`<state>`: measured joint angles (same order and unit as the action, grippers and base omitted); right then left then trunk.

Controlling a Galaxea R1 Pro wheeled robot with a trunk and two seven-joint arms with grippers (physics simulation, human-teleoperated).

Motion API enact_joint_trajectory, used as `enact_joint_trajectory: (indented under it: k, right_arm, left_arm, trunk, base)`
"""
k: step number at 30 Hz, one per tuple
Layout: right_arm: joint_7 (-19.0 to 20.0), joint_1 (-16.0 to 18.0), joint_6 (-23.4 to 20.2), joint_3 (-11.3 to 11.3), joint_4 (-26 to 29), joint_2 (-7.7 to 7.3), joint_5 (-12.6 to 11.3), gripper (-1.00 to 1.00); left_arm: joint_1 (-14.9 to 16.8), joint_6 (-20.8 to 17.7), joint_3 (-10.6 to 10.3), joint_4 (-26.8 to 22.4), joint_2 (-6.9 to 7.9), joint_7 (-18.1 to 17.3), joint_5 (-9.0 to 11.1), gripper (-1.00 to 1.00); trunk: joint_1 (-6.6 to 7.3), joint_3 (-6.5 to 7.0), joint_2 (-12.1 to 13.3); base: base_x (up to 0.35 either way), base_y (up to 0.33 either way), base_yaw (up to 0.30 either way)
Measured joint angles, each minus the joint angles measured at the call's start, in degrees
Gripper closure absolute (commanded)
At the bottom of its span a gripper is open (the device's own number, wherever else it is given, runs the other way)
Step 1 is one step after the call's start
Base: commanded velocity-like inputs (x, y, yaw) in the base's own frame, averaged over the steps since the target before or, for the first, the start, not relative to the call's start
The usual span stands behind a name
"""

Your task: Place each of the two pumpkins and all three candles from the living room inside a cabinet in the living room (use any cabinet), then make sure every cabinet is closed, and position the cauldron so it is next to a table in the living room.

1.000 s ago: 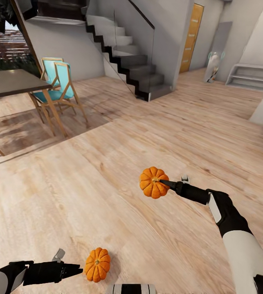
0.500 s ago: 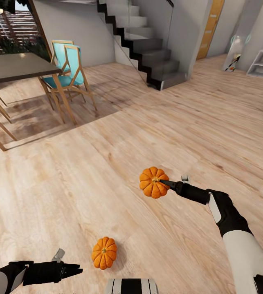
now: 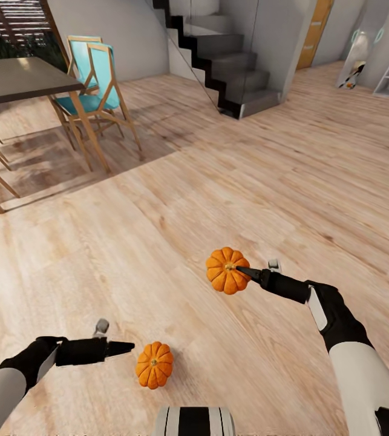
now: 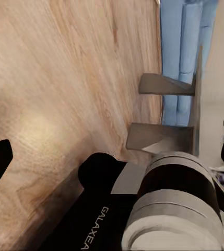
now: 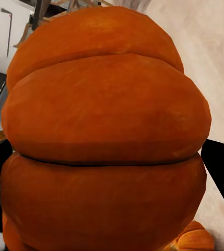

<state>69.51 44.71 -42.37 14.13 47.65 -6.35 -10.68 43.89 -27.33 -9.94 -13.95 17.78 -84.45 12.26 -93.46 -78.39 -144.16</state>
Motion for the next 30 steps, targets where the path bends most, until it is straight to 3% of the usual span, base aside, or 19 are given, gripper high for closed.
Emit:
enact_joint_trajectory:
  k: [3, 7, 9, 12, 14, 18, 21, 23, 25, 30]
  right_arm:
    - [-0.06, -0.14, 0.02, -0.03, -0.02, 0.07, 0.02, 1.00]
    - [-0.16, -0.29, 0.04, -0.34, -0.32, 0.17, -0.05, 1.00]
    - [-0.17, -0.32, 0.02, -0.47, -0.41, 0.12, -0.20, 1.00]
    - [-0.18, -0.40, 0.01, -0.58, -0.66, 0.32, -0.24, 1.00]
    - [-0.18, -0.37, 0.02, -0.56, -0.64, 0.38, -0.22, 1.00]
    - [-0.18, -0.34, 0.05, -0.58, -0.51, 0.26, -0.12, 1.00]
    - [-0.62, -0.34, 0.28, -0.58, -0.75, 0.28, -0.04, 1.00]
    - [-2.39, -0.37, 0.51, -0.60, -0.95, 0.41, 0.05, 1.00]
    - [-3.05, -0.40, 0.45, -0.64, -1.01, 0.49, -0.14, 1.00]
    - [-3.40, -0.42, 0.21, -0.66, -0.43, 0.40, -0.19, 1.00]
  left_arm:
    - [0.05, -2.14, 2.52, -1.74, -0.54, 0.19, 0.21, -1.00]
    - [0.03, -2.72, 3.41, -1.82, -3.90, 0.38, 0.16, -1.00]
    - [-0.03, -2.84, 3.43, -0.54, -6.79, 0.23, 0.08, -1.00]
    - [-0.01, -2.86, 3.64, 0.56, -7.88, 0.37, 0.06, -1.00]
    - [0.02, -2.76, 3.72, 0.60, -7.64, 0.18, 0.09, -1.00]
    - [0.05, -2.51, 3.78, 0.18, -5.05, -1.17, 0.26, -1.00]
    - [0.05, -2.57, 3.81, 0.11, -4.46, -3.25, 0.07, -1.00]
    - [0.06, -2.63, 3.86, 0.14, -2.27, -3.96, 0.17, -1.00]
    - [0.06, -2.64, 3.94, 0.14, -1.08, -4.17, 0.22, -1.00]
    - [0.07, -2.64, 4.05, 0.10, -0.13, -4.32, 0.22, -1.00]
  trunk:
    - [-0.08, -0.67, -0.04]
    - [-0.18, -1.56, -0.09]
    - [-0.24, -2.00, -0.12]
    - [-0.31, -2.66, -0.16]
    - [-0.36, -3.11, -0.19]
    - [-0.47, -3.99, -0.24]
    - [-0.54, -4.66, -0.28]
    - [-0.60, -5.10, -0.31]
    - [-0.65, -5.54, -0.33]
    - [-0.78, -6.65, -0.40]
  base:
    - [0.000, 0.000, 0.000]
    - [0.000, 0.000, 0.000]
    - [0.000, 0.000, 0.000]
    - [0.000, 0.000, 0.000]
    - [0.000, 0.000, 0.000]
    - [0.000, 0.000, 0.000]
    - [0.000, 0.000, 0.000]
    - [0.000, 0.000, 0.000]
    - [0.000, 0.000, 0.000]
    - [0.000, 0.000, 0.000]
